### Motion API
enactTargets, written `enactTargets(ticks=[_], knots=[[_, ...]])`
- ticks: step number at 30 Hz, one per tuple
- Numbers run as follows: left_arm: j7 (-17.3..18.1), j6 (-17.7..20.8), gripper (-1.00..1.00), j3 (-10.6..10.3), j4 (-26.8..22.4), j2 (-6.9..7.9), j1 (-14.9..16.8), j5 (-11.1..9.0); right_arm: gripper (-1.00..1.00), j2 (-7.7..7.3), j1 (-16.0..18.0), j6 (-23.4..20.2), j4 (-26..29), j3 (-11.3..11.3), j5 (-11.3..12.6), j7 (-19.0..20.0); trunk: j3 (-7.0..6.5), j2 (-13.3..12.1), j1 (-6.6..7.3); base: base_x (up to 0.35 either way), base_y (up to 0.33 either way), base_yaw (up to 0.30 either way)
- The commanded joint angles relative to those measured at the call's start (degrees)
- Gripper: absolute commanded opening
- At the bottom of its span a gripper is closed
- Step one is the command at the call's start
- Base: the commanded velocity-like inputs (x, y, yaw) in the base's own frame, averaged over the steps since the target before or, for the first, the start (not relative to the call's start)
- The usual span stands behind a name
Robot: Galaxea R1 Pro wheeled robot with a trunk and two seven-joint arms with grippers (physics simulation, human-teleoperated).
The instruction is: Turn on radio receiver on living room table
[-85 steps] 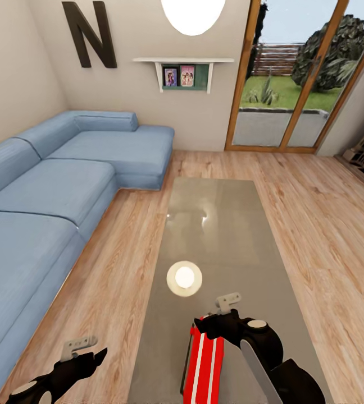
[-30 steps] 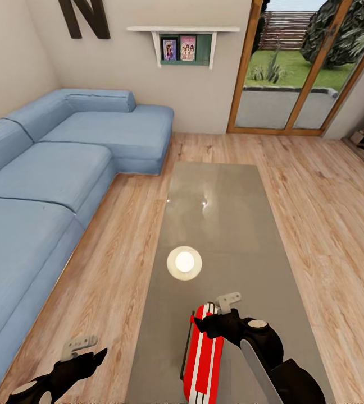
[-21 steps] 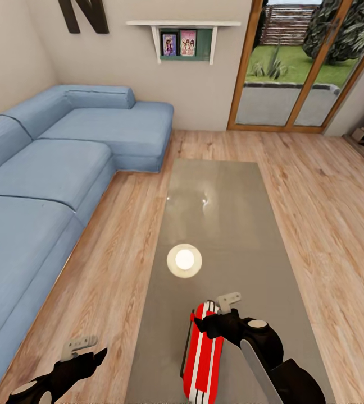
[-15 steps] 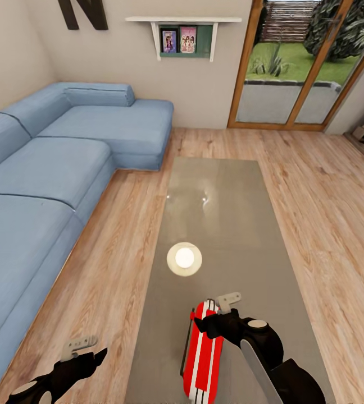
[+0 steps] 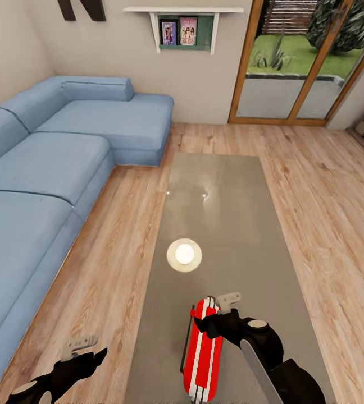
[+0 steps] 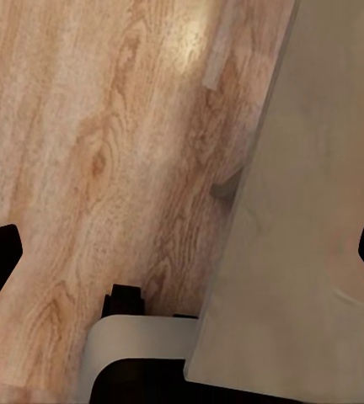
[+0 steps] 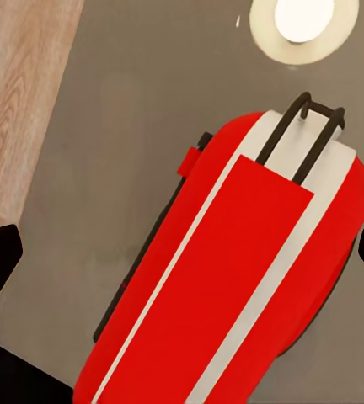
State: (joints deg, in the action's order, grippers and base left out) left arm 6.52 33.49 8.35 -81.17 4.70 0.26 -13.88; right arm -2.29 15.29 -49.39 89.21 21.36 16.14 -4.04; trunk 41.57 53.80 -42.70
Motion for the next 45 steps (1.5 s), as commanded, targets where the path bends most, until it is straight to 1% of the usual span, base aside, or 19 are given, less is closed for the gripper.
enactTargets(ticks=[1,25,30,35,41,45], knots=[[0.01,0.0,1.0,0.0,-0.01,0.01,0.0,0.0,1.0,0.0,0.0,0.0,0.0,0.0,-0.01,0.0,0.07,0.0,0.0,0.0,0.0,0.0],[-0.01,0.0,1.0,0.0,0.03,0.01,0.0,0.0,1.0,-0.09,0.0,-0.07,0.0,0.0,0.03,0.26,0.23,0.0,0.0,0.0,0.0,0.0],[0.02,0.0,1.0,0.0,0.03,-0.01,0.0,0.0,1.0,-0.09,0.0,-0.09,0.0,0.0,0.87,0.26,0.23,0.0,0.0,0.0,0.0,0.0],[0.01,0.0,1.0,0.0,0.03,0.03,0.0,0.0,1.0,-0.09,0.01,-0.19,0.0,-0.08,1.22,0.26,0.23,0.0,0.0,0.0,0.0,0.0],[0.01,0.0,1.0,0.0,0.03,0.01,0.0,0.0,1.0,-0.05,0.04,-0.65,-0.06,-0.5,1.32,-0.15,0.23,0.0,0.0,0.0,0.0,0.0],[-0.01,0.0,1.0,0.0,0.01,-0.01,0.0,0.0,1.0,0.05,0.05,-2.08,-0.08,-1.23,1.34,-1.48,0.23,0.0,0.0,0.0,0.0,0.0]])
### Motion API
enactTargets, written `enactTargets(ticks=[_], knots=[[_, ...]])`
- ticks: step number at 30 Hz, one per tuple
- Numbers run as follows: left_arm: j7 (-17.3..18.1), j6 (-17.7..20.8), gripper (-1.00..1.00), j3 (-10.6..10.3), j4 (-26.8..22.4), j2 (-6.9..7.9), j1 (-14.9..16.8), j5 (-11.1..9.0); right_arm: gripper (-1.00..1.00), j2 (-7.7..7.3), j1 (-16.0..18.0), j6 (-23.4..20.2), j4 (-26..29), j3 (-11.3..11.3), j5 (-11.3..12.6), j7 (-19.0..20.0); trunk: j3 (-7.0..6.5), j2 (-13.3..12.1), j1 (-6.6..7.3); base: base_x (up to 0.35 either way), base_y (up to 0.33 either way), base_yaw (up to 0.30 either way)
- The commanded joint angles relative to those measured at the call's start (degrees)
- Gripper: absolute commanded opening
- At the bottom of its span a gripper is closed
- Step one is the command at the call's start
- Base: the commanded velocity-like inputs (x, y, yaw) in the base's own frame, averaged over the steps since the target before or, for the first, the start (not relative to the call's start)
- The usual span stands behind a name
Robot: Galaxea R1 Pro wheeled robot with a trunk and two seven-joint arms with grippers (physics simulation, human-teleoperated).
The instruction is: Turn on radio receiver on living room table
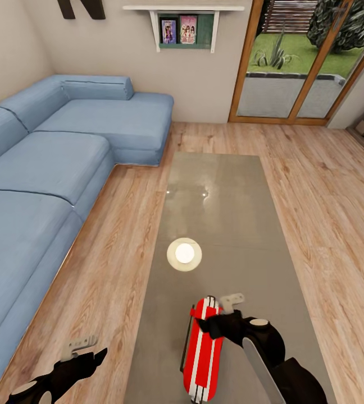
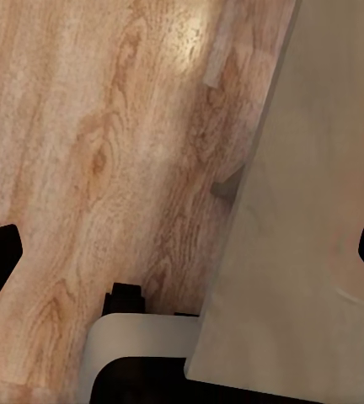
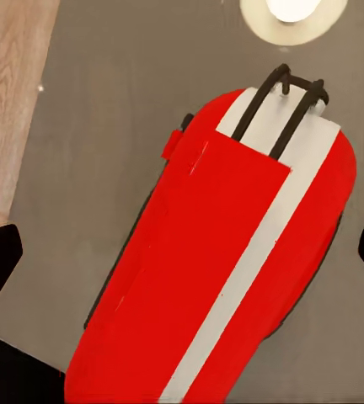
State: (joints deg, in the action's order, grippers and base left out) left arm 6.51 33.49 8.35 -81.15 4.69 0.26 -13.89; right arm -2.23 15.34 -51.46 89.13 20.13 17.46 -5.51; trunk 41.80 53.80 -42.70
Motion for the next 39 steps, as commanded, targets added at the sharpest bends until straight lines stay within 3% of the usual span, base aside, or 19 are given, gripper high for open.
enactTargets(ticks=[1,7,12,22,36,39], knots=[[0.01,0.0,1.0,0.0,0.01,0.01,0.0,0.0,1.0,0.19,-0.02,-1.21,0.01,-0.28,0.02,-1.42,0.0,0.0,0.0,0.0,0.0,0.0],[-0.01,0.0,1.0,0.0,0.02,0.01,0.0,0.0,1.0,1.26,-0.04,-3.76,0.07,-0.7,0.5,-10.68,0.0,0.0,0.0,0.0,0.0,0.0],[0.02,0.0,1.0,0.0,0.0,0.0,0.0,0.0,1.0,1.79,-0.05,-4.23,0.14,-0.78,3.48,-13.87,0.0,0.0,0.0,0.0,0.0,0.0],[-0.01,0.0,1.0,0.0,0.01,-0.01,0.0,0.0,1.0,2.07,-0.05,-4.43,0.17,-0.69,5.19,-14.77,0.0,0.0,0.0,0.0,0.0,0.0],[0.01,0.0,1.0,0.0,-0.02,-0.03,0.0,0.06,1.0,2.58,-0.05,-4.39,-0.72,-0.25,5.46,-14.9,0.0,0.0,0.0,0.0,0.0,0.0],[0.0,0.0,1.0,0.0,-0.03,-0.01,0.0,0.07,1.0,3.35,-0.05,-4.32,-2.65,-0.1,5.37,-15.19,0.0,0.0,0.0,0.0,0.0,0.0]])
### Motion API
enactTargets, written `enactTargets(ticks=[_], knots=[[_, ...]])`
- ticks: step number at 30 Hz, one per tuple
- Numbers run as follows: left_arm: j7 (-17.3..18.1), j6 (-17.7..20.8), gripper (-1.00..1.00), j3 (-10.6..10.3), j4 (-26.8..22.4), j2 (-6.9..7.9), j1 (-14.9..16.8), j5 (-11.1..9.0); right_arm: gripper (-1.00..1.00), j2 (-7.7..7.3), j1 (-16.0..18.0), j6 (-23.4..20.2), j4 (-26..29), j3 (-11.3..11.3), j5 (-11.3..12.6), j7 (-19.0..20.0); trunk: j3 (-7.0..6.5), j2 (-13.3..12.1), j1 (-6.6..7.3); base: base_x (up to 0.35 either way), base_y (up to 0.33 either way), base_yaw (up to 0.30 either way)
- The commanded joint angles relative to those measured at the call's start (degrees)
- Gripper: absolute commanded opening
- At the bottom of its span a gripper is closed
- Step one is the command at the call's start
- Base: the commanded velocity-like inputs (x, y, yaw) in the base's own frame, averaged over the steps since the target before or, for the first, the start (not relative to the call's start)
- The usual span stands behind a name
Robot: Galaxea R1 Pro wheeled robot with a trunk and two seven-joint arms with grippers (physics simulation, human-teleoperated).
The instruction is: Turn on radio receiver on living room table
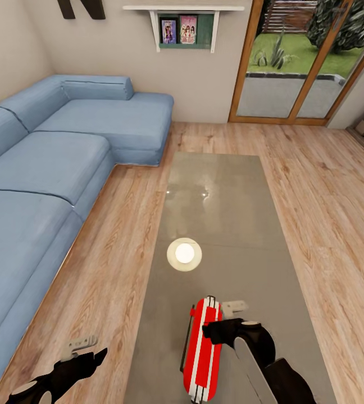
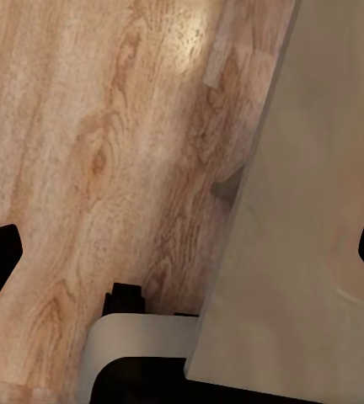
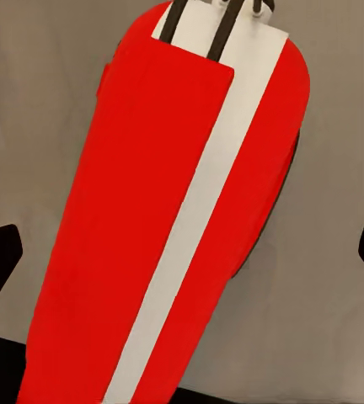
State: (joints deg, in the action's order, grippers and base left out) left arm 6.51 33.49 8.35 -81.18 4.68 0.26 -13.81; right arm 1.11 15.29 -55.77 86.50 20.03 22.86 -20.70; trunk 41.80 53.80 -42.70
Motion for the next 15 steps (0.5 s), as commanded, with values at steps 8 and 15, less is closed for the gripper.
enactTargets(ticks=[8,15], knots=[[0.01,0.0,1.0,0.0,0.03,0.05,0.0,0.01,1.0,5.6,0.0,0.11,-5.04,0.33,-0.46,-6.91,0.0,0.0,0.0,0.0,0.0,0.0],[0.03,0.0,1.0,-0.06,-0.02,-0.01,0.0,-0.05,1.0,8.89,0.0,-0.47,-5.0,0.36,-0.48,-12.8,0.0,0.0,0.0,0.0,0.0,0.0]])
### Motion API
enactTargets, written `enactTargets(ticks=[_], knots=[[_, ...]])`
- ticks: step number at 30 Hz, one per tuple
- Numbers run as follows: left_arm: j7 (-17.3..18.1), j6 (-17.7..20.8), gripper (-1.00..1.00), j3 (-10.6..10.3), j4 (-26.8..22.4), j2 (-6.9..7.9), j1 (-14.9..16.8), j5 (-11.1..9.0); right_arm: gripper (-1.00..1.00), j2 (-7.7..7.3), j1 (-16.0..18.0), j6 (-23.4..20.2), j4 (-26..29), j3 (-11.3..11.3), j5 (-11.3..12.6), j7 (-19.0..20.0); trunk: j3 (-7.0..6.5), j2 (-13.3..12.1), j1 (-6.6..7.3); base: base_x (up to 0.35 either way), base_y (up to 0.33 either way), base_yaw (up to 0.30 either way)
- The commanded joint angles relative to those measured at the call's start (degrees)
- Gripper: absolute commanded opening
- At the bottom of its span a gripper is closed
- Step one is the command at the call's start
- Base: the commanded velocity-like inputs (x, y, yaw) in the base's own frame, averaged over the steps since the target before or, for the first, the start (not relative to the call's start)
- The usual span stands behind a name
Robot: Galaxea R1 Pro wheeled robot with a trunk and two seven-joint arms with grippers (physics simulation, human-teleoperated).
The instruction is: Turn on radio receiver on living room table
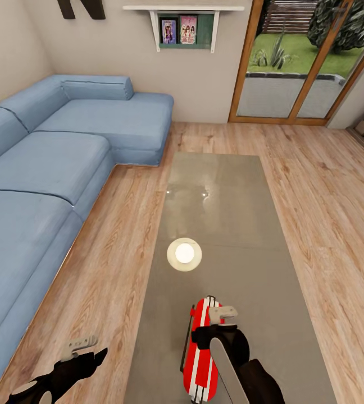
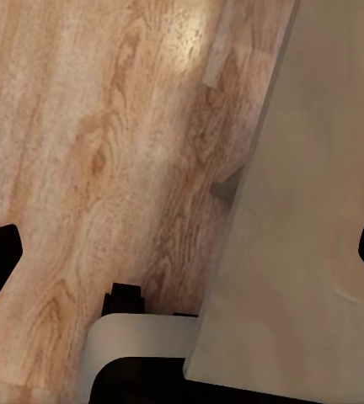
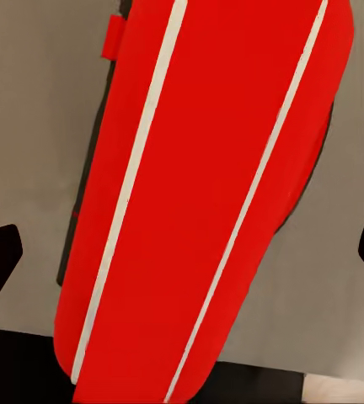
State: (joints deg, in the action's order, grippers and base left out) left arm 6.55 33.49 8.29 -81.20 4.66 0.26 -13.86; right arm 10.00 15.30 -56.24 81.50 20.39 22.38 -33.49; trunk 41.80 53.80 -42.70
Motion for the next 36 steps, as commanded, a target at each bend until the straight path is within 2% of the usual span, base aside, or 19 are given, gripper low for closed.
enactTargets(ticks=[1,18,30,36], knots=[[-0.01,0.0,1.0,-0.01,0.0,0.0,0.0,0.01,1.0,0.0,0.0,-0.02,0.01,0.0,0.0,-0.22,0.0,0.0,0.0,0.0,0.0,0.0],[0.01,0.0,1.0,-0.02,-0.01,0.0,0.0,-0.03,1.0,0.0,0.08,-0.16,-0.15,0.65,0.14,-3.53,0.0,0.0,0.0,0.0,0.0,0.0],[-0.01,0.0,1.0,-0.01,-0.01,0.0,0.0,-0.03,1.0,0.0,0.09,-0.17,-0.46,0.82,0.35,-4.02,0.0,0.0,0.0,0.0,0.0,0.0],[-0.02,0.0,1.0,-0.02,-0.01,0.0,0.0,-0.03,1.0,0.0,0.37,0.35,-3.01,0.87,0.49,-3.93,0.0,0.0,0.0,0.0,0.0,0.0]])
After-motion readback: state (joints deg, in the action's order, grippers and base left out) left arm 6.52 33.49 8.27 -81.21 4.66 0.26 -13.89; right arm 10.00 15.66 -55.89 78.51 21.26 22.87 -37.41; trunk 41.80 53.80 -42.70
